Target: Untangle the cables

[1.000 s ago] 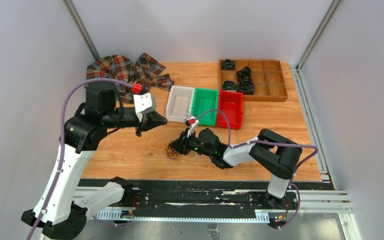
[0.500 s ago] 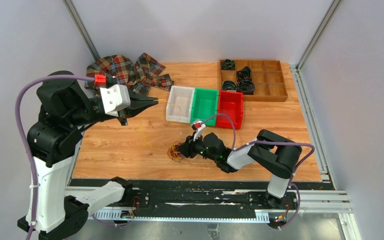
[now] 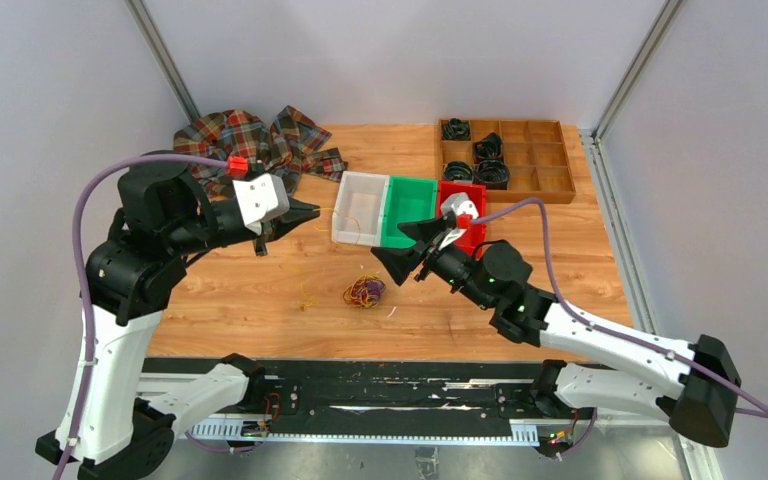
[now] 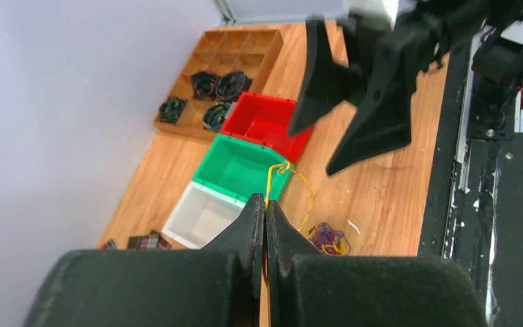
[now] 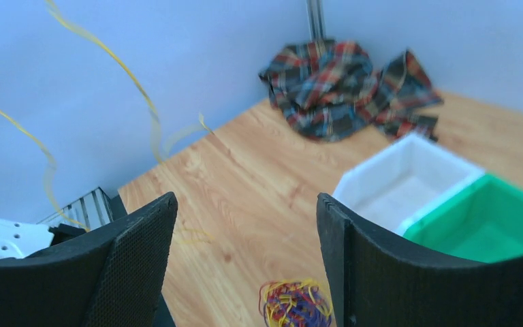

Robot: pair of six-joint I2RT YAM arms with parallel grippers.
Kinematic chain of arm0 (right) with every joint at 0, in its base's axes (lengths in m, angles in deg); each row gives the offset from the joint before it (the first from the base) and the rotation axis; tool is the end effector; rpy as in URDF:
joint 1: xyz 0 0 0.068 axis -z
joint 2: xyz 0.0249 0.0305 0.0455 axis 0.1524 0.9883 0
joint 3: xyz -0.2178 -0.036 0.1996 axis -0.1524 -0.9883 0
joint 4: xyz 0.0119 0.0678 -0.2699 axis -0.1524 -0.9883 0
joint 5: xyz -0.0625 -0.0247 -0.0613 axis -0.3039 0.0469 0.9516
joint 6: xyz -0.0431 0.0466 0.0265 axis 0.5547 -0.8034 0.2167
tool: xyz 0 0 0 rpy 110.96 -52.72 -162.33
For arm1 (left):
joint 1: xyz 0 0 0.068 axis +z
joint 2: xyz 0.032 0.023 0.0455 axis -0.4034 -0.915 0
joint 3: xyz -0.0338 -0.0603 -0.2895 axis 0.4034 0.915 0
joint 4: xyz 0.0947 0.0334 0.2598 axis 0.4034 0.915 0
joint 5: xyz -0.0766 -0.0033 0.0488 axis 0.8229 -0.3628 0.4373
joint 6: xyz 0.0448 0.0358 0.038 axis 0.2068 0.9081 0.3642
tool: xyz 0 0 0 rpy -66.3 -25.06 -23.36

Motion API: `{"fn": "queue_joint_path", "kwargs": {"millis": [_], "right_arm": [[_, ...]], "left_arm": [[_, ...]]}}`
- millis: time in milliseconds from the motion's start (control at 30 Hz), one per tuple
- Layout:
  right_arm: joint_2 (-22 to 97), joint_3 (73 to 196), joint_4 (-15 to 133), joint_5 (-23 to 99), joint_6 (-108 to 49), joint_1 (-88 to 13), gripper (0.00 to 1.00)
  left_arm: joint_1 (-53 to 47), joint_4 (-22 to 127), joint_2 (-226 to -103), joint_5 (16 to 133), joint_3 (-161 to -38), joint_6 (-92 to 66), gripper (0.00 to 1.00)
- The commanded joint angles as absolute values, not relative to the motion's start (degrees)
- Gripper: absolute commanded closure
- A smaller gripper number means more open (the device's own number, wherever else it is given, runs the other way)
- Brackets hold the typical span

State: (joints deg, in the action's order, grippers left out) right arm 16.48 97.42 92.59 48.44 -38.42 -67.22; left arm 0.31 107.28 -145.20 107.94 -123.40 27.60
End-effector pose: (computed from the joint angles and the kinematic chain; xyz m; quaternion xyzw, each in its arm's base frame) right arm 0.1434 0.2278 0.3490 -0.2091 0.5978 0.4534 0.6272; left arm 0.1108 -0.0886 0.5428 0.5203 0.5603 -0.2537 0.5924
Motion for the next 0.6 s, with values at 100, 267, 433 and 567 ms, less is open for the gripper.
{"fn": "queue_joint_path", "kwargs": {"millis": [100,267,433,567], "right_arm": [[13.6,108.2,79.7,36.2,-27.9,-66.7,0.24],[16.5,113.1,79.8,31.2,-27.2,-66.7,0.21],[20.9,117.0,80.9,23.2,-28.3,-66.9,0.2],[23.4,118.3,80.5,21.8,-28.2,-67.7,0.2]], "left_arm": [[-0.2,107.1,-141.5,106.4,-116.2,28.5,1.0],[-0.1,107.0,-141.0,106.8,-114.9,28.2,1.0],[-0.1,107.0,-140.8,107.1,-114.8,27.5,1.0],[-0.2,107.0,-140.5,107.1,-114.8,27.5,1.0]]}}
